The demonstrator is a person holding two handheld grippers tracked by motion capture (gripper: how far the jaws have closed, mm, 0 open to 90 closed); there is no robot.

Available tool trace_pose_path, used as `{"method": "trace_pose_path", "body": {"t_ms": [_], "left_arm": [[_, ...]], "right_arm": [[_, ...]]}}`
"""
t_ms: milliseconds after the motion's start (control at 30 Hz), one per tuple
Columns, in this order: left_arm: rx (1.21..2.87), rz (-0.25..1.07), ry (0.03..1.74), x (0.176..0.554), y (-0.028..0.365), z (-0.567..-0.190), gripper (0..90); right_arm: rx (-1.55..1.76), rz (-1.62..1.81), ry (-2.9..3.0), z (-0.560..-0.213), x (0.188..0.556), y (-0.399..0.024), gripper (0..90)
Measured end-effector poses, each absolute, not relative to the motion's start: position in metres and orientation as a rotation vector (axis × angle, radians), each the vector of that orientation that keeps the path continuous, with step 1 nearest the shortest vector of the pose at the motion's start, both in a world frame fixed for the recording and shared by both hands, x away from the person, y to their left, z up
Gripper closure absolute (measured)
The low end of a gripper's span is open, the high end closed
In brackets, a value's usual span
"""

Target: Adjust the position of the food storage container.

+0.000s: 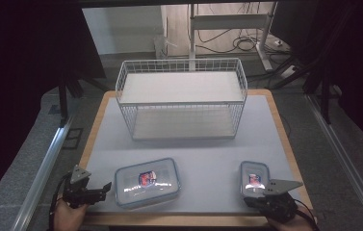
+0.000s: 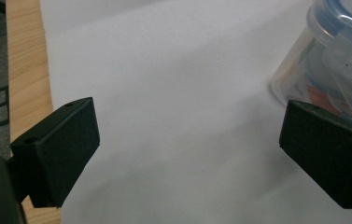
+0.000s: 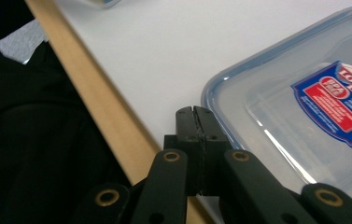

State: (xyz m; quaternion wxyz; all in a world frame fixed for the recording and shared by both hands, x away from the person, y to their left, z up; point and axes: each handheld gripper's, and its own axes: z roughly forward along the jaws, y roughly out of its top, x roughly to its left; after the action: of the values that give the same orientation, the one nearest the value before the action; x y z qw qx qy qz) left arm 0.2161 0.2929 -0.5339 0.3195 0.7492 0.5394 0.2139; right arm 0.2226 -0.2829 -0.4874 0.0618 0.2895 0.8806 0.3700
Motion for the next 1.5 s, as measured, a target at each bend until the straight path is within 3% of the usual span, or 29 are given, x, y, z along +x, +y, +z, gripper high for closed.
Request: {"method": "trace_pose_path", "body": {"t_ms": [167, 1033, 1167, 1200, 1233, 1267, 1400, 1500], "left_arm": [[1.981, 0.513, 1.381, 0.214, 0.293, -0.533, 3.7], [2.003, 0.466, 1.386, 0.204, 0.286, -0.529, 16.8], [2.017, 0.406, 1.371, 0.198, 0.282, -0.529, 30.7], [2.018, 0.355, 1.358, 0.197, 0.280, -0.530, 30.7], [2.021, 0.323, 1.354, 0.196, 0.279, -0.530, 37.3], [2.029, 0.287, 1.348, 0.194, 0.277, -0.529, 49.5], [2.022, 0.223, 1.309, 0.189, 0.270, -0.527, 72.4], [2.011, 0.199, 1.297, 0.190, 0.267, -0.526, 84.8]], "right_arm": [[0.916, 1.117, 2.628, -0.488, 0.234, -0.290, 89.6], [1.113, 0.899, 2.444, -0.490, 0.263, -0.323, 89.6], [1.079, 0.948, 2.461, -0.487, 0.262, -0.313, 89.5], [1.069, 0.964, 2.463, -0.486, 0.262, -0.311, 89.5], [1.056, 0.991, 2.466, -0.484, 0.261, -0.308, 89.4], [1.046, 1.019, 2.473, -0.481, 0.261, -0.303, 89.4], [1.029, 1.073, 2.497, -0.476, 0.268, -0.292, 89.4], [1.008, 1.100, 2.519, -0.473, 0.274, -0.282, 89.5]]}}
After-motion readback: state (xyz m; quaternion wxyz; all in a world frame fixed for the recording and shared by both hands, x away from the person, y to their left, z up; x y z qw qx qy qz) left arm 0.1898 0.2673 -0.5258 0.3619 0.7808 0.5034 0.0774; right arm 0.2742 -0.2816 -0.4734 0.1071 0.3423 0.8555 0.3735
